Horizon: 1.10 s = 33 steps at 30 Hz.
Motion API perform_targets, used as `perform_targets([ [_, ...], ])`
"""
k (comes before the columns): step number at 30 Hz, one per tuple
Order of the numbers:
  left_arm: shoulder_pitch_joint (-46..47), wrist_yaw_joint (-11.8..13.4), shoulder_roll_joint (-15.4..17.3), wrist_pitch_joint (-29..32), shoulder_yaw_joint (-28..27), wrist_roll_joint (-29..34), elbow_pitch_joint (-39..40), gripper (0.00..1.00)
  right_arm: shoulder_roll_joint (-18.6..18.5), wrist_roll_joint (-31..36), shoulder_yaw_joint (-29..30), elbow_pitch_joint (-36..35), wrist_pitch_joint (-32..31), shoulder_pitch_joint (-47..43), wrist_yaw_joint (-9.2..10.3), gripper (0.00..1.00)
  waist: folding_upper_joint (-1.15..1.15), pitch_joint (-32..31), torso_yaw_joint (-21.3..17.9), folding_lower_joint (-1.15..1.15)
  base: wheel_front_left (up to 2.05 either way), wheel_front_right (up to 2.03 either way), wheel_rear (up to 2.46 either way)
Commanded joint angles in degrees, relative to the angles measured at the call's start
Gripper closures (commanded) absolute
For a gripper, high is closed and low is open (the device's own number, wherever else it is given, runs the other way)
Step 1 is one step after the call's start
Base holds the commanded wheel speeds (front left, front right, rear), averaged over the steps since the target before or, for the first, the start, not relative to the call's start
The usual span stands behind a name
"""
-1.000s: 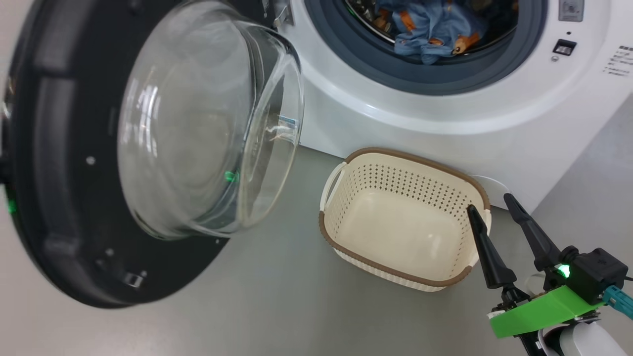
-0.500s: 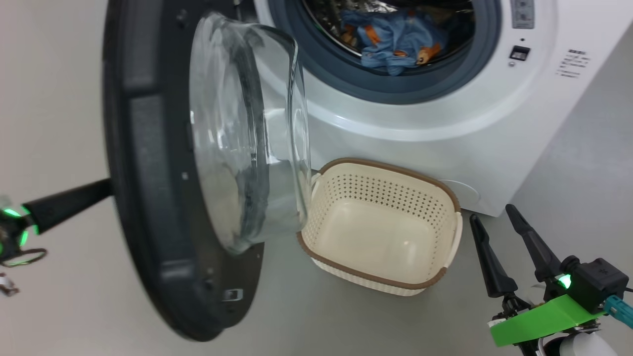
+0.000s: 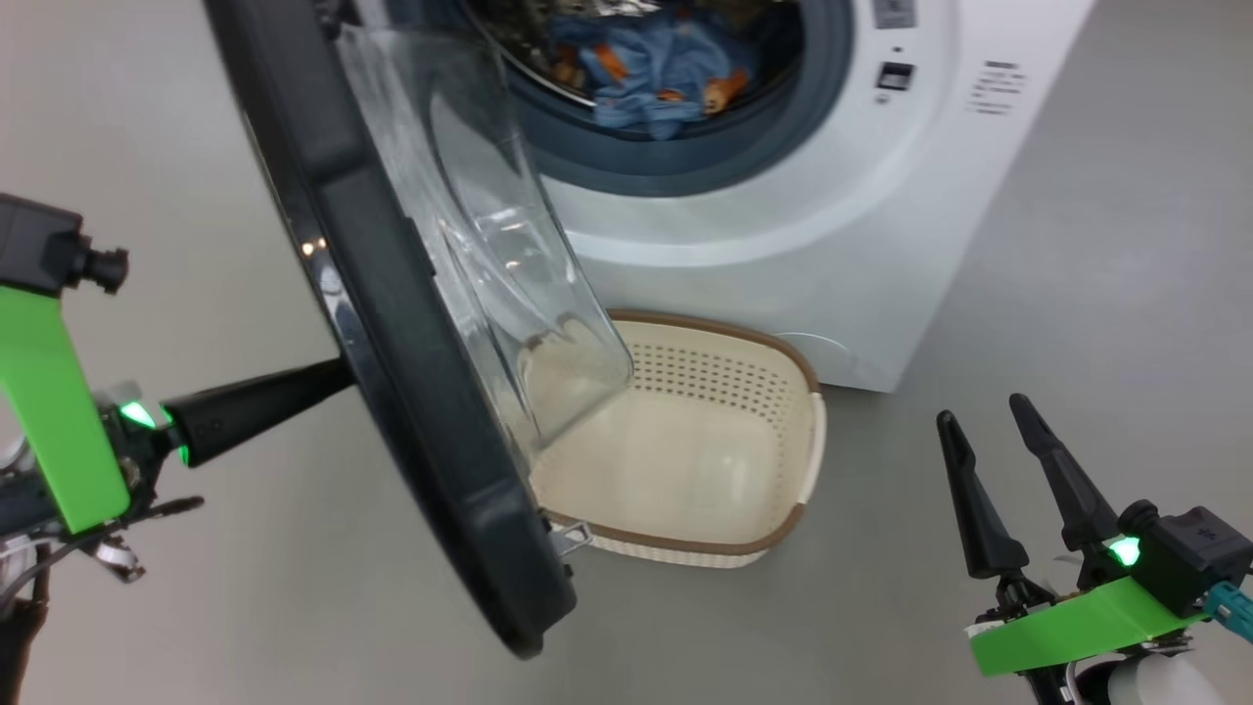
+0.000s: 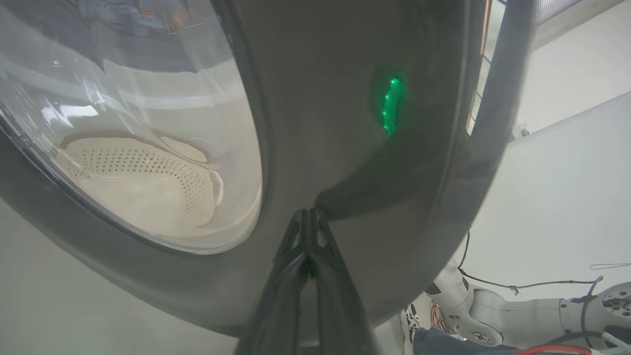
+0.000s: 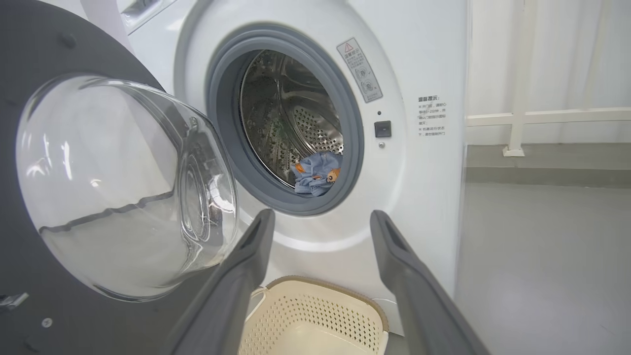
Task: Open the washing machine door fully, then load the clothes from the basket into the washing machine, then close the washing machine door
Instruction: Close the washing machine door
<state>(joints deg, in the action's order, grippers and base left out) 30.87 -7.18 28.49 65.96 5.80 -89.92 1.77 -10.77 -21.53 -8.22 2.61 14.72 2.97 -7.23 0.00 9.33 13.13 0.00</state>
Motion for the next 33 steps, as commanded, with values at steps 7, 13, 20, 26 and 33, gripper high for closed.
perform_targets([
  [7, 6.39, -0.31, 0.6, -2.33, -1.38, 2.09, 0.93, 1.0, 0.91, 0.64, 0.22, -1.9, 0.28, 1.09, -0.25, 0.0, 0.0, 1.76, -8.58, 0.0, 0.0, 0.0, 0.0],
  [13, 8.95, -0.31, -0.32, -5.36, -0.82, 4.49, -1.37, 1.0, 2.08, 0.71, 0.97, -2.16, 0.28, 1.37, -0.25, 0.0, 0.0, 2.77, -13.81, 0.0, 0.0, 0.0, 0.0],
  [20, 11.59, -0.31, -0.33, -8.56, -0.06, 6.9, -3.98, 1.0, 3.29, 0.75, 1.37, -2.35, 0.28, 1.94, -0.25, 0.0, 0.0, 4.15, -18.77, 0.0, 0.0, 0.0, 0.0],
  [26, 13.06, -0.31, 0.03, -10.79, 0.66, 7.67, -5.89, 1.0, 3.89, 0.75, 1.89, -2.48, 0.28, 2.37, -0.25, 0.0, 0.0, 5.04, -20.47, 0.0, 0.0, 0.0, 0.0],
  [33, 12.75, -0.31, 0.37, -12.32, 1.62, 7.32, -6.07, 1.0, 4.0, 0.93, 2.56, -2.43, 0.28, 2.39, -0.25, 0.0, 0.0, 4.85, -19.63, 0.0, 0.0, 0.0, 0.0],
])
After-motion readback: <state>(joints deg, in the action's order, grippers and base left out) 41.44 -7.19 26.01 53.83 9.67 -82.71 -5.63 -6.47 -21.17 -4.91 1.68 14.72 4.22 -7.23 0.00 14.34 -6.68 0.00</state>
